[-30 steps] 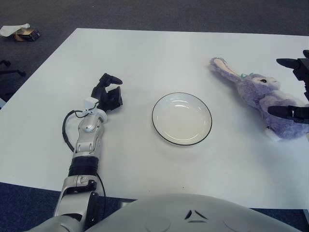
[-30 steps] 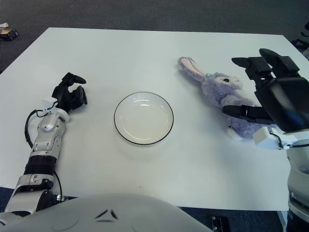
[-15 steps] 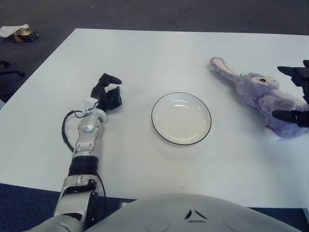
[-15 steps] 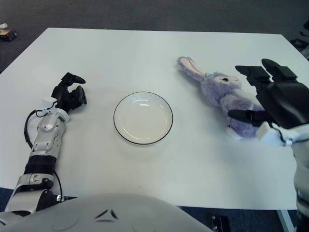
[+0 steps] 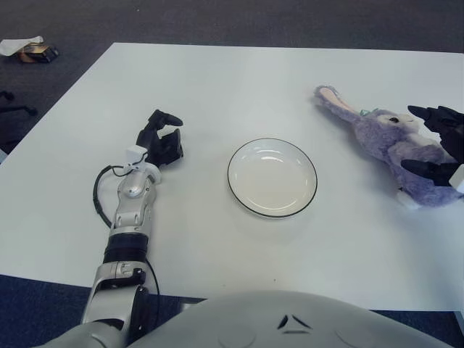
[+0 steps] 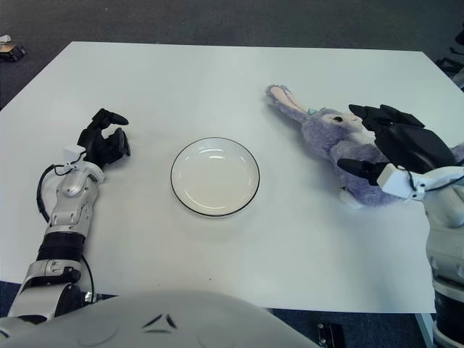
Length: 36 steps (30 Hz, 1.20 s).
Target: Put the doll into the plate.
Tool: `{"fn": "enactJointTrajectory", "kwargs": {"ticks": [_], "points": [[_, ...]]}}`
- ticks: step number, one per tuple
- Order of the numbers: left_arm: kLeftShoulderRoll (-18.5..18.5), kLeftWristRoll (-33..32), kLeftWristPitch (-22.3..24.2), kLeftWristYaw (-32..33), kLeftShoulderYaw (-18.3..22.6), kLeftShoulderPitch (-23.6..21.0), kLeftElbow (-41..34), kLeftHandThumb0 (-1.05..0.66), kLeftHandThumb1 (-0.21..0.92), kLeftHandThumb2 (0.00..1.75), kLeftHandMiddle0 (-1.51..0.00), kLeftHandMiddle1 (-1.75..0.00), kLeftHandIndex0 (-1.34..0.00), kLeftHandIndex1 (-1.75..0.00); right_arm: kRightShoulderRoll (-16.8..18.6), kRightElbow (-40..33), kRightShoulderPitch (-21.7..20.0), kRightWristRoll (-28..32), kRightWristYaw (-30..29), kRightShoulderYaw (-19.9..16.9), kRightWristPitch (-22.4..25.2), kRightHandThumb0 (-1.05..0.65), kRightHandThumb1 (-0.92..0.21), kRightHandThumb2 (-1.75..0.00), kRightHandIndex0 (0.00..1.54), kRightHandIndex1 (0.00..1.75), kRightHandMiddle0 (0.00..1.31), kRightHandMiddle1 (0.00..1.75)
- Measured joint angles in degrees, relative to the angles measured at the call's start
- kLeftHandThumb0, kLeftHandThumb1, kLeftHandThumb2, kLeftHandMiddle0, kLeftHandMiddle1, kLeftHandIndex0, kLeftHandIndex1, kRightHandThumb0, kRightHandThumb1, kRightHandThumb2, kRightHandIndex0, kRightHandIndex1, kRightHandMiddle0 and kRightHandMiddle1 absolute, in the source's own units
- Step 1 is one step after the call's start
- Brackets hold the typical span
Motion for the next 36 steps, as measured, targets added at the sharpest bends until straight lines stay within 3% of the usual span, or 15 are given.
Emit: {"fn": "enactJointTrajectory", "kwargs": {"ticks": [8, 23, 36], "points": [[-0.4, 0.0, 0.8, 0.5, 0.0, -0.1, -0.4, -0.39, 0.66, 0.89, -1.05, -1.75, -0.36, -1.75, -2.4, 15.3, -7.3, 0.3, -0.8, 7.6, -1.5, -1.05, -0.92, -0.81, 0.00, 0.00, 0.00, 0.00], [-0.5, 0.1, 1.2, 0.9, -0.1, 0.0, -1.0, -0.39, 0.64, 0.91, -1.05, -1.75, -0.37, -1.75, -3.6, 15.8, -9.2, -4.6, -8.6, 12.7, 2.8, -1.05, -0.92, -0.82, 0.00, 0.00, 0.00, 0.00], [-0.9, 0.4, 2.0, 1.7, -0.2, 0.2, -1.9, -0.39, 0.63, 0.92, -1.05, -1.75, -0.37, -1.75, -3.9, 19.7, -13.5, -5.8, -10.2, 16.7, 7.2, -1.05, -0.92, -0.82, 0.00, 0.00, 0.00, 0.00]]}}
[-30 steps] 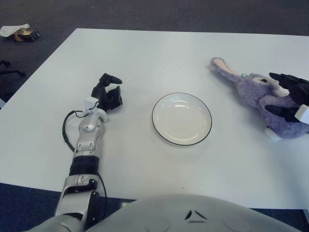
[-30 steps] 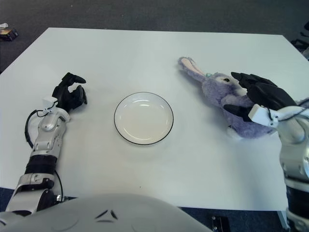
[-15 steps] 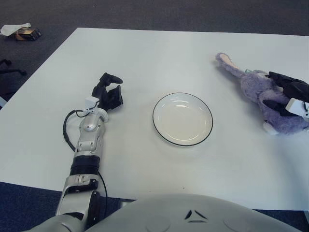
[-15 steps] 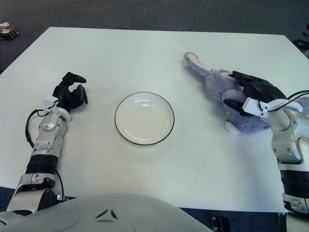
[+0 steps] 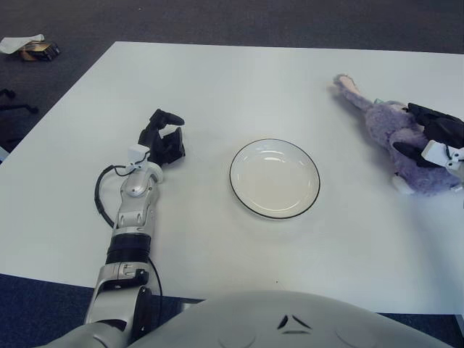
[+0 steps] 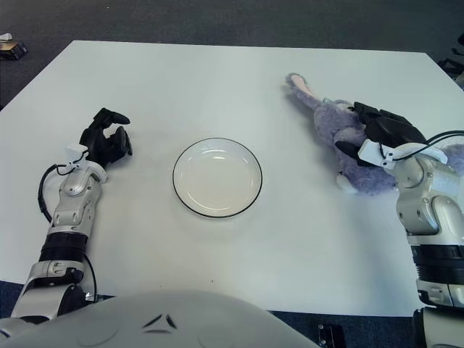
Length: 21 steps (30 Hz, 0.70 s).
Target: Put the doll into the plate.
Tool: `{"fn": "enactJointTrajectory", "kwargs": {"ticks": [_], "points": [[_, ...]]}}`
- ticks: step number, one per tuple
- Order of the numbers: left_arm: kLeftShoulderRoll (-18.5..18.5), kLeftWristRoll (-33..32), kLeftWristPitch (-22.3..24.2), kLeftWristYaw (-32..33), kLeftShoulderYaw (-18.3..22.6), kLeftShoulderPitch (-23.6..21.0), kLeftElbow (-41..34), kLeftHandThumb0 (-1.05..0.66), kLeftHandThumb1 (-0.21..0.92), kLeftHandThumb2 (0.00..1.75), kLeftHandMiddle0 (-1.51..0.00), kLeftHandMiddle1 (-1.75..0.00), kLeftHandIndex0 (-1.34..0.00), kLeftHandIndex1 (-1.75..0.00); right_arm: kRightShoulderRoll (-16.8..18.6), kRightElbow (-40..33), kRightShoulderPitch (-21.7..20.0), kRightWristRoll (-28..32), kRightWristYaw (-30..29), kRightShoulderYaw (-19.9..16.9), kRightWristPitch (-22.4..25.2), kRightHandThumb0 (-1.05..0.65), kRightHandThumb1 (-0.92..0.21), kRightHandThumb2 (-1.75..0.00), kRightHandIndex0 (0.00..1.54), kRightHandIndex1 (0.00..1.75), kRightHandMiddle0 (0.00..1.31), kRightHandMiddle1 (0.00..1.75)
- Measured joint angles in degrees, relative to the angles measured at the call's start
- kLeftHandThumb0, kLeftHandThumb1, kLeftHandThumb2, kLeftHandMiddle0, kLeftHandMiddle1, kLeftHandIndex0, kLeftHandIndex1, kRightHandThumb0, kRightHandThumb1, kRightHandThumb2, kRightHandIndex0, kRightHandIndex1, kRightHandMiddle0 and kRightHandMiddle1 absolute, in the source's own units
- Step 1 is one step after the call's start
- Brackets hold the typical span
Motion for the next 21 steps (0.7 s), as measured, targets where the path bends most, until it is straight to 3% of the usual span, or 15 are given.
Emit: {"fn": "enactJointTrajectory", "kwargs": {"ticks": [10, 21], "points": [[-0.1, 0.1, 0.0, 0.1, -0.2, 0.1, -0.3, -0.39, 0.63, 0.92, -1.06, -1.75, -0.37, -1.75, -0.6, 1.5, -1.7, -3.1, -0.5, 3.2, 3.7, -1.05, -0.92, -0.80, 0.00, 0.00, 0.00, 0.00], [-0.2, 0.2, 0.8, 0.4, -0.4, 0.3, -1.1, -0.39, 0.63, 0.92, -1.05, -1.75, -0.37, -1.75, -2.0, 5.6, -2.6, -5.8, -4.5, 6.6, 3.7, -1.05, -0.92, -0.75, 0.00, 0.00, 0.00, 0.00]]}}
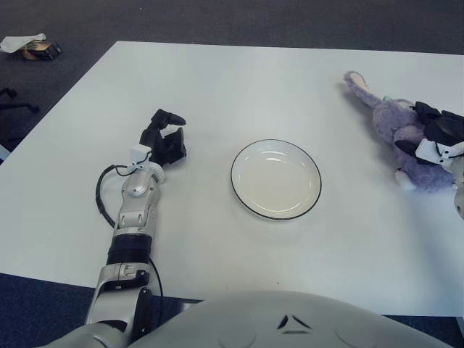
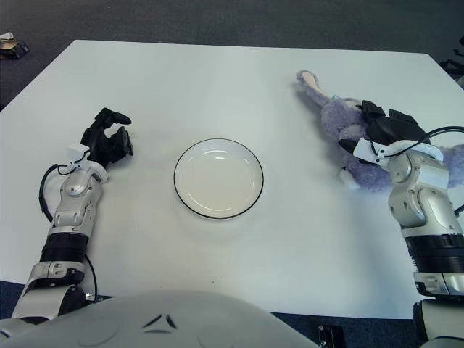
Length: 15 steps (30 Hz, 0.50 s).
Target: Put the doll into the plate.
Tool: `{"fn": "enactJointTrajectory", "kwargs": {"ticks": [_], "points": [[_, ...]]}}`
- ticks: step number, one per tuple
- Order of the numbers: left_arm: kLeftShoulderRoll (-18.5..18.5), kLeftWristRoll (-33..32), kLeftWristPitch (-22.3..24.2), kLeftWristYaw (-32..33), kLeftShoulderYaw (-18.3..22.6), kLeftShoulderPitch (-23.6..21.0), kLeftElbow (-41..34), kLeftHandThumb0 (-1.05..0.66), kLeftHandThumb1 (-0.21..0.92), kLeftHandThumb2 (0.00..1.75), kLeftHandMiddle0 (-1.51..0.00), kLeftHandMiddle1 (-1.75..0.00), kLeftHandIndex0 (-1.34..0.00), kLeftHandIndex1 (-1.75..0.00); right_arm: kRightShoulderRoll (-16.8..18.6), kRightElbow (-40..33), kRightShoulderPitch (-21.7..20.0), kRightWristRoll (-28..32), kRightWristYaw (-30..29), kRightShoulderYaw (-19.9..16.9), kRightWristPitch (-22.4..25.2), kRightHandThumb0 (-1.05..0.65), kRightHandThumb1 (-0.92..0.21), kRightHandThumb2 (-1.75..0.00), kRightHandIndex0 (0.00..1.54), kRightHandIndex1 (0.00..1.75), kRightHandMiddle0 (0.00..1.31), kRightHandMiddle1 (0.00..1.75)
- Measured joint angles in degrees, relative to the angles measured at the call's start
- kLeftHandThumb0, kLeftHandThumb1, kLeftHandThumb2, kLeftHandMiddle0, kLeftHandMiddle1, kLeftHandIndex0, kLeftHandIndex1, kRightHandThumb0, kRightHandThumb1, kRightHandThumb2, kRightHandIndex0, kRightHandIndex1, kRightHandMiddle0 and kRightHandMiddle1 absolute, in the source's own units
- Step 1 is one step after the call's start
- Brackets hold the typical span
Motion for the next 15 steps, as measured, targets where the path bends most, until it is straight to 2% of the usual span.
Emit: {"fn": "enactJointTrajectory", "kwargs": {"ticks": [11, 15], "points": [[-0.1, 0.0, 0.6, 0.6, -0.1, 0.2, -0.7, -0.39, 0.62, 0.93, -1.06, -1.75, -0.38, -1.75, -0.9, -1.8, 0.6, -1.4, -1.5, 0.8, -0.3, -1.05, -0.92, -0.74, 0.00, 0.00, 0.00, 0.00], [-0.1, 0.0, 0.6, 0.8, -0.2, 0.3, -0.8, -0.39, 0.62, 0.93, -1.06, -1.75, -0.38, -1.75, -0.9, -2.0, 1.3, -1.5, -4.6, 0.4, -1.3, -1.05, -0.92, -0.78, 0.00, 0.00, 0.00, 0.00]]}}
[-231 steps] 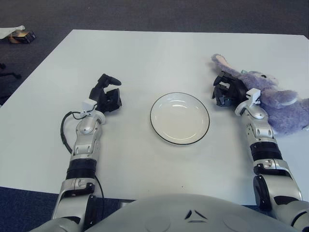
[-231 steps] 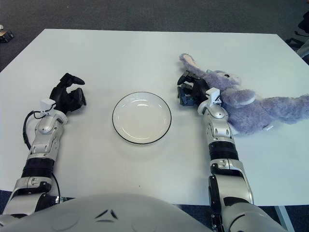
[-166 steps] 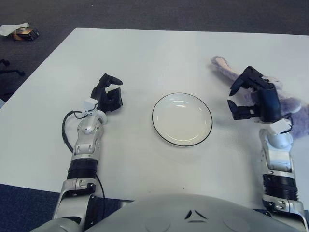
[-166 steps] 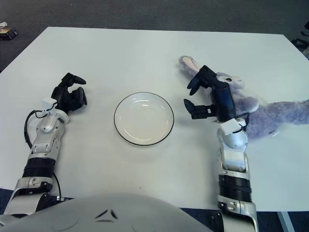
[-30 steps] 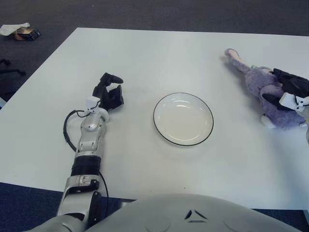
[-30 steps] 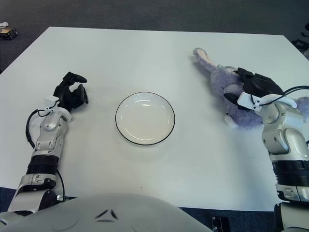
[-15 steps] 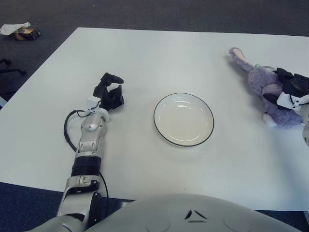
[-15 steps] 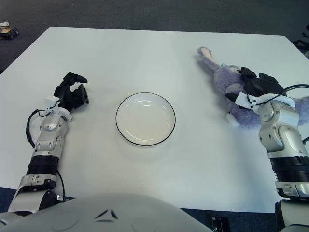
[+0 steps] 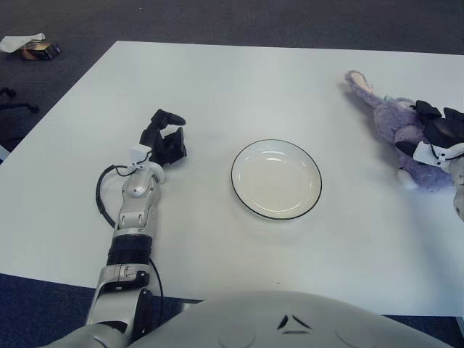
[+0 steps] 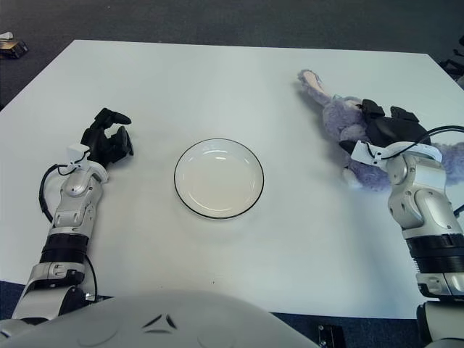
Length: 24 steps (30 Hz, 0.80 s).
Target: Put the doll into the plate.
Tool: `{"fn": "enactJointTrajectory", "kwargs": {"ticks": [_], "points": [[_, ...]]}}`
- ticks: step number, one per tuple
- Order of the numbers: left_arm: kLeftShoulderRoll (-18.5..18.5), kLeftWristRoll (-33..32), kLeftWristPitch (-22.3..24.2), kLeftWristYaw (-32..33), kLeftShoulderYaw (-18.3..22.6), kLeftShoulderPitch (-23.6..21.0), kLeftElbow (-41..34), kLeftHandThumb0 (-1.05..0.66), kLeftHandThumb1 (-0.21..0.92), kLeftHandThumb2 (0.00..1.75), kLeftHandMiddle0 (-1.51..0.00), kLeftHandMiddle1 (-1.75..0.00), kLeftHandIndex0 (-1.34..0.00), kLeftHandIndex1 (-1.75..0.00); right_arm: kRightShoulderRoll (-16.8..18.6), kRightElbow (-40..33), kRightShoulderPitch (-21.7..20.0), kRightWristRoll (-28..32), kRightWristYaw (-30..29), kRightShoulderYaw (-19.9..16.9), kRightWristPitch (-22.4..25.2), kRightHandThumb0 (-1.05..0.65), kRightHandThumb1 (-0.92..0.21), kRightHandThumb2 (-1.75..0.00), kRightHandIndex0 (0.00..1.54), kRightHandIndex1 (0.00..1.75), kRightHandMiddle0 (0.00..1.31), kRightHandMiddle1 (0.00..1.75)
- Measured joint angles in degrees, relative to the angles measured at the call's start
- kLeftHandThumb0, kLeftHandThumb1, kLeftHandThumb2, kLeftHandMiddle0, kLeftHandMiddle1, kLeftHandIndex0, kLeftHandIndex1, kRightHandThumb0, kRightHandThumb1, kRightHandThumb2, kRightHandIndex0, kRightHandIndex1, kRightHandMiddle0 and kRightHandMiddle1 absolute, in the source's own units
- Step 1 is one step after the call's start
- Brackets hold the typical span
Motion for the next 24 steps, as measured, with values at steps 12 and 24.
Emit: {"fn": "enactJointTrajectory", "kwargs": {"ticks": [12, 24], "points": [[-0.1, 0.0, 0.0, 0.1, -0.1, 0.2, -0.2, -0.39, 0.62, 0.94, -1.07, -1.75, -0.38, -1.75, 1.1, 2.7, 1.3, 1.5, -15.4, -2.9, -7.5, -1.05, -0.92, -0.83, 0.00, 0.00, 0.00, 0.00], [-0.1, 0.2, -0.6, 0.3, -0.1, 0.2, 0.2, -0.40, 0.61, 0.95, -1.08, -1.75, -0.39, -1.75, 1.6, 3.6, -0.1, 6.6, -11.7, -3.3, -9.6, -1.05, -0.92, -0.76, 0.00, 0.00, 0.00, 0.00]]}}
